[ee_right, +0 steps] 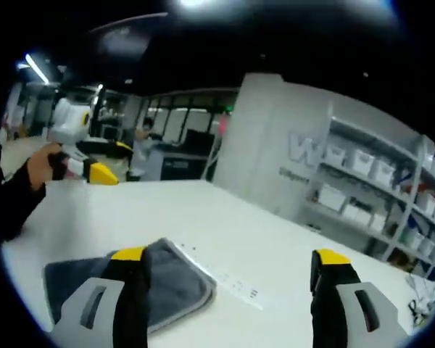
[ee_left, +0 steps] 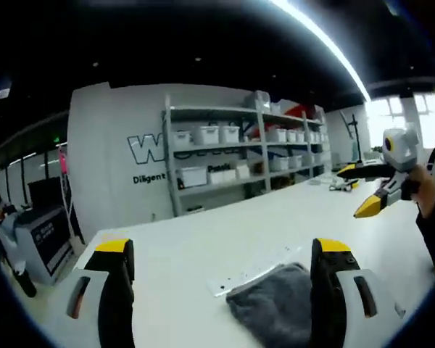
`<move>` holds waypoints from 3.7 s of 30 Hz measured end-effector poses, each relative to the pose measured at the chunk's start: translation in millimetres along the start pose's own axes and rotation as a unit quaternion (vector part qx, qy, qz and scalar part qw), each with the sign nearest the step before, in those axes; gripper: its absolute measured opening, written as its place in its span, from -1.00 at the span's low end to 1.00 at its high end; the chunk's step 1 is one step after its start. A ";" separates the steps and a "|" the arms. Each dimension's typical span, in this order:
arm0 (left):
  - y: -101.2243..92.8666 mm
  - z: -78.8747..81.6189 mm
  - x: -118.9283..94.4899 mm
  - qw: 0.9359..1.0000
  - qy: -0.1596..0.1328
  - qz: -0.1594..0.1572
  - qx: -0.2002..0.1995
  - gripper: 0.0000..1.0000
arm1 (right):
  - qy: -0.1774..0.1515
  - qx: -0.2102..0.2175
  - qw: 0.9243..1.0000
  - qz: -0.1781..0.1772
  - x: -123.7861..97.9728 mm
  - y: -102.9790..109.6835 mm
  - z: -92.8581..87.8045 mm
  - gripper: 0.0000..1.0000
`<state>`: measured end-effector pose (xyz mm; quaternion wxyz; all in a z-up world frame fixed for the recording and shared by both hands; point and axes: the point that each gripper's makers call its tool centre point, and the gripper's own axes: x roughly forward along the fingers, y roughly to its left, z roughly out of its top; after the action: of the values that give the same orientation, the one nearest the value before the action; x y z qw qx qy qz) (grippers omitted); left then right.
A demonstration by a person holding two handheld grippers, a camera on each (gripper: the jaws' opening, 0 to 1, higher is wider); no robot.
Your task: Open the folded towel by lifting each exposed corner and separating the folded layers until the towel lies flat within the target outline without major curled edges
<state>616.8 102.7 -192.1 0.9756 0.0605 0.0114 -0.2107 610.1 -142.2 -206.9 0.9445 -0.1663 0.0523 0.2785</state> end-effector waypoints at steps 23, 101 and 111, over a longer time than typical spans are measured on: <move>-12.8 43.8 -70.5 0.999 -0.018 -0.012 0.036 1.00 | -0.010 0.009 0.999 0.039 -63.7 24.5 30.9 0.99; -151.7 -0.7 -145.4 0.934 0.020 0.054 0.353 1.00 | -0.027 0.043 0.995 0.086 11.4 -4.0 23.0 0.89; -161.9 -17.3 -143.9 0.933 0.031 0.048 0.354 1.00 | -0.032 0.041 0.995 0.085 29.1 -10.8 23.0 0.86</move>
<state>418.9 17.5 -220.7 0.8991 0.4091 -0.0368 -0.1516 640.5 -128.0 -187.8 0.9245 -0.1134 0.0469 0.3608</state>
